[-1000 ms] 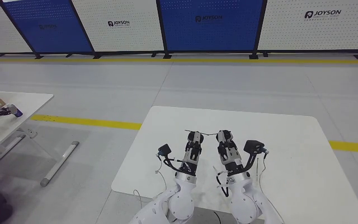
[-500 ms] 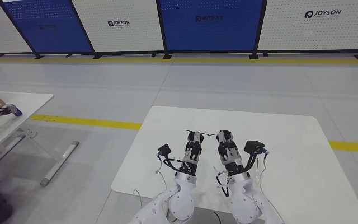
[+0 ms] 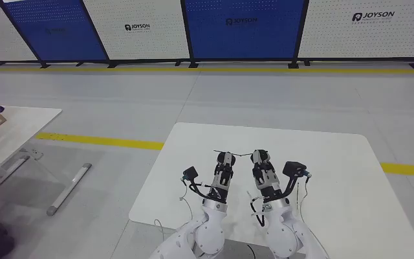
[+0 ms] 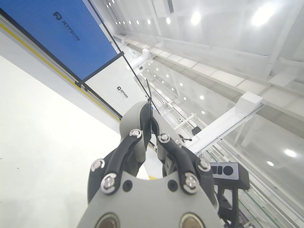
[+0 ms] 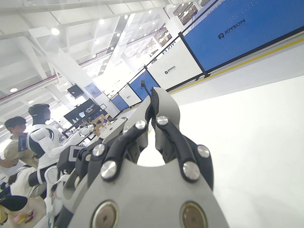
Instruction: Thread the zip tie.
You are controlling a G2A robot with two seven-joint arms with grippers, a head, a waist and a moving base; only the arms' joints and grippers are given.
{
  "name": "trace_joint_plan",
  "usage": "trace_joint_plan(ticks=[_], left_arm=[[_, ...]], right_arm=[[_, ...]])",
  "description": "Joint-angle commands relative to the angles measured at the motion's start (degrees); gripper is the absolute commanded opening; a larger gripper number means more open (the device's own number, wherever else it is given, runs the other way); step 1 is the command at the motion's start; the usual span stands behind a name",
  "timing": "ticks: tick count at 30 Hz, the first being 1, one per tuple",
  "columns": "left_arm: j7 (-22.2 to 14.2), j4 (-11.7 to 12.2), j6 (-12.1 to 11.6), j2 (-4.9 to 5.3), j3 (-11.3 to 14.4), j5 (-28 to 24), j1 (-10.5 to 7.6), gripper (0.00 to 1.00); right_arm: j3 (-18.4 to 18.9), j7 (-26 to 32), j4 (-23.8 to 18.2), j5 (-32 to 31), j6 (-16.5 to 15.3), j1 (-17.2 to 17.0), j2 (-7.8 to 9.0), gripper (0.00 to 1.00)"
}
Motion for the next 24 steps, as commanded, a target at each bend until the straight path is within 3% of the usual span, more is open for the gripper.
trace_joint_plan(ticks=[1,15,24], left_arm=[[0.0,0.0,0.0,0.0,0.0,0.0,0.0,0.0],[0.0,0.0,0.0,0.0,0.0,0.0,0.0,0.0],[0.0,0.0,0.0,0.0,0.0,0.0,0.0,0.0]], right_arm=[[-0.15,0.26,0.23,0.12,0.06,0.22,-0.05,0.0],[-0.93,0.36,1.0,0.74,-0.05,0.37,-0.29,0.0],[-2.32,-1.29,3.52,6.52,-0.96,1.28,-1.08,0.0]])
